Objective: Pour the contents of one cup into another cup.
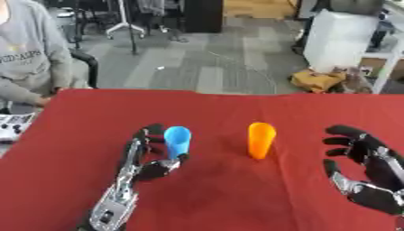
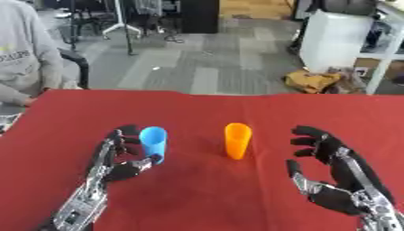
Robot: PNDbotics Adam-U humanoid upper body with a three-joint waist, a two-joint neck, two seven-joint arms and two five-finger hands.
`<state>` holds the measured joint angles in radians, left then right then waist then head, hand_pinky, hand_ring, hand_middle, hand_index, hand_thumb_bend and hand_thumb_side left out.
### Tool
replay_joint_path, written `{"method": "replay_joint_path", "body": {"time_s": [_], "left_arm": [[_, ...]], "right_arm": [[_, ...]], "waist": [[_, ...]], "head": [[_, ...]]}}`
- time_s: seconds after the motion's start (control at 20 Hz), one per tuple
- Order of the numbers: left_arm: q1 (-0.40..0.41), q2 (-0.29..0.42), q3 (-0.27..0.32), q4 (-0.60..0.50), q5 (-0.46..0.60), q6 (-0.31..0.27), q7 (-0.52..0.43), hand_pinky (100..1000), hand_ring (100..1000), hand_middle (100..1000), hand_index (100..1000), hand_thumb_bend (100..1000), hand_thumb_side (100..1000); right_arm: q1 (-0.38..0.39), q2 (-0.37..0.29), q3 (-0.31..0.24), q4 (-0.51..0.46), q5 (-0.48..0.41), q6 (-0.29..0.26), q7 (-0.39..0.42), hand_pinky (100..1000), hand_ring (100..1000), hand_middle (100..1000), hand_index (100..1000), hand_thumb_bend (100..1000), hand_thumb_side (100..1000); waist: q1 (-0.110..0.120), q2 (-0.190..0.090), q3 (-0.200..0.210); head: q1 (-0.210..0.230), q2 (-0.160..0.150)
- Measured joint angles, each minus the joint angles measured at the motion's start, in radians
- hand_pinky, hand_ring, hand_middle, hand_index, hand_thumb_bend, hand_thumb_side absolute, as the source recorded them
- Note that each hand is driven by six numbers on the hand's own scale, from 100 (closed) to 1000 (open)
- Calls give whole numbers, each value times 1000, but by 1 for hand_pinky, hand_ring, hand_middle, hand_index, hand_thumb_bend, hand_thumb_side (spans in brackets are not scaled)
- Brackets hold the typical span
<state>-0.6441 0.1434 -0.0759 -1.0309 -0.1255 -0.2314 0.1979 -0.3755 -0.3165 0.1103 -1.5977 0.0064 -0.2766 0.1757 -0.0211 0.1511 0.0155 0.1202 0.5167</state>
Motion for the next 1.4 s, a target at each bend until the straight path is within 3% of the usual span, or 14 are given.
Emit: {"method": "replay_joint_path", "body": {"time_s": [0.8,1.4], "left_arm": [[-22,-1,13,41,-19,25,85,531,656,656,790,785,100],[-61,6,19,144,-47,23,103,523,650,652,787,783,100]], "right_arm": [[0,0,2,0,-1,0,4,703,789,809,889,188,100],[-3,3,3,1,-4,-4,9,704,782,808,890,180,100]], "waist": [[2,-3,-9],[-6,4,-29]], "head": [[1,0],[6,0]]}}
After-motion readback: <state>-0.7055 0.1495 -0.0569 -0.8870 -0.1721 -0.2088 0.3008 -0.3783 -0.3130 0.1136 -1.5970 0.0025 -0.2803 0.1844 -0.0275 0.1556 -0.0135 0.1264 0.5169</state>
